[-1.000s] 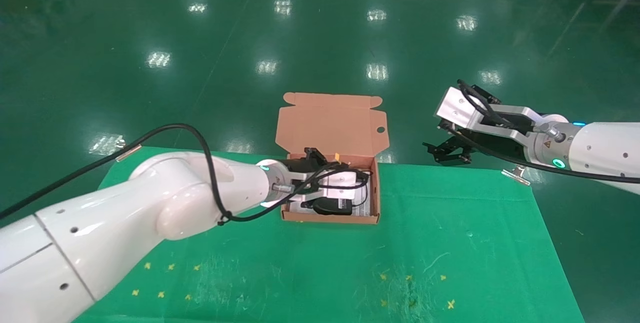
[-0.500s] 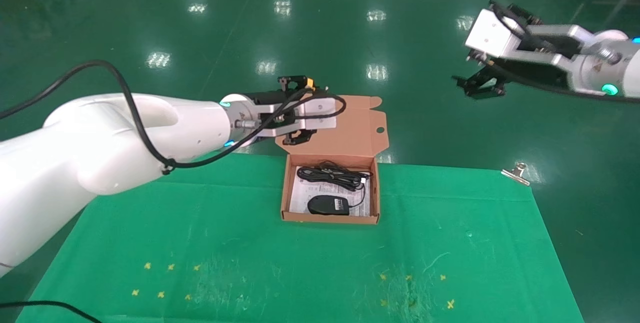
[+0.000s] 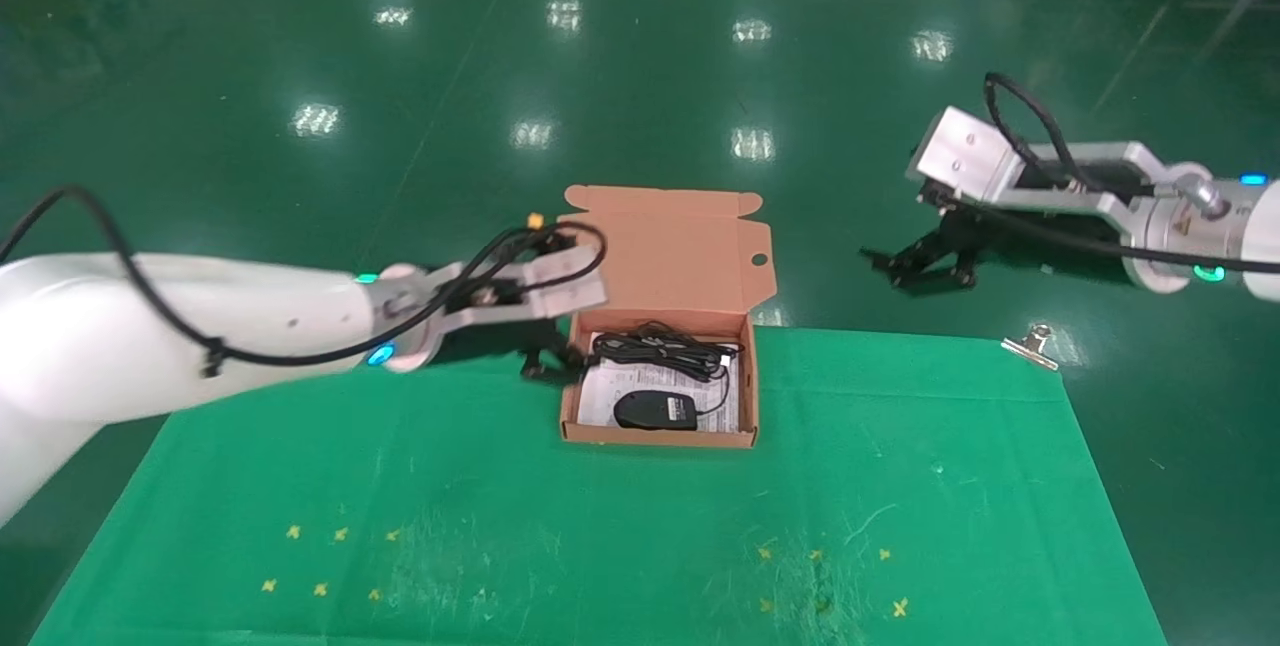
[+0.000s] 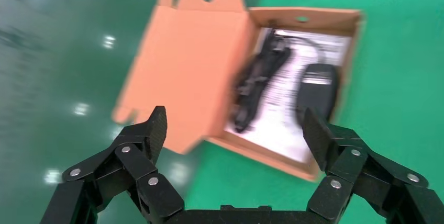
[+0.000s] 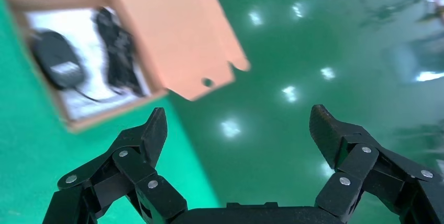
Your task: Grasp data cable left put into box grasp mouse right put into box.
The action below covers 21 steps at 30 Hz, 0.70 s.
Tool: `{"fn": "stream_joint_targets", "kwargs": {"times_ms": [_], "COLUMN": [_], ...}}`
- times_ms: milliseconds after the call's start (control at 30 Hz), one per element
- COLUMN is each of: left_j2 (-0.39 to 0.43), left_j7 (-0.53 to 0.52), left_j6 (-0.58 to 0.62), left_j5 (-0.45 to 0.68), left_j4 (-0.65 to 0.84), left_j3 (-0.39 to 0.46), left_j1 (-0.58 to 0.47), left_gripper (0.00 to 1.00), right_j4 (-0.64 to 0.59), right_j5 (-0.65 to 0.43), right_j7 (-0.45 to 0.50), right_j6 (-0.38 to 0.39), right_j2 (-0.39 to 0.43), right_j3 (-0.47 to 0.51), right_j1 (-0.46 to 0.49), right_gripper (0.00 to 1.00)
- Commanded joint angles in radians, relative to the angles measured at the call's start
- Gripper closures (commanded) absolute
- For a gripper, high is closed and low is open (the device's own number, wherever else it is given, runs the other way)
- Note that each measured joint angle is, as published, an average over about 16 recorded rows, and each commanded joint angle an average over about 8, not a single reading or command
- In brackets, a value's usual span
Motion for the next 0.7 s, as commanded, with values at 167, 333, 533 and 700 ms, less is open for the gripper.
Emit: {"fn": "stream_joint_targets", "kwargs": {"times_ms": [167, 333, 533, 700], "left_j2": [-0.062, -0.113, -0.175, -0.212], "left_j7": [0.040, 0.074, 0.114, 0.138], "left_j6": [0.097, 0.177, 0.274, 0.331], "left_j5": [-0.143, -0.261, -0.404, -0.488], "left_j4": [-0.025, -0.045, -0.070, -0.084], "left_j3": [-0.096, -0.177, -0.273, -0.330], "left_j1": [0.062, 0.114, 0.176, 0.213], "left_gripper": [0.00, 0.00, 0.00, 0.00], "right_j4": [0.012, 0.022, 0.033, 0.040], "right_j5": [0.127, 0.232, 0.359, 0.434], "right_j7": [-0.034, -0.062, -0.096, -0.116], "right_j6": [-0.076, -0.138, -0.214, -0.258], "right_j2": [0.019, 0.035, 0.054, 0.066], "right_j3": [0.063, 0.115, 0.178, 0.215], "right_j1": [-0.065, -0.120, -0.185, -0.224], "right_gripper": [0.00, 0.00, 0.00, 0.00]}}
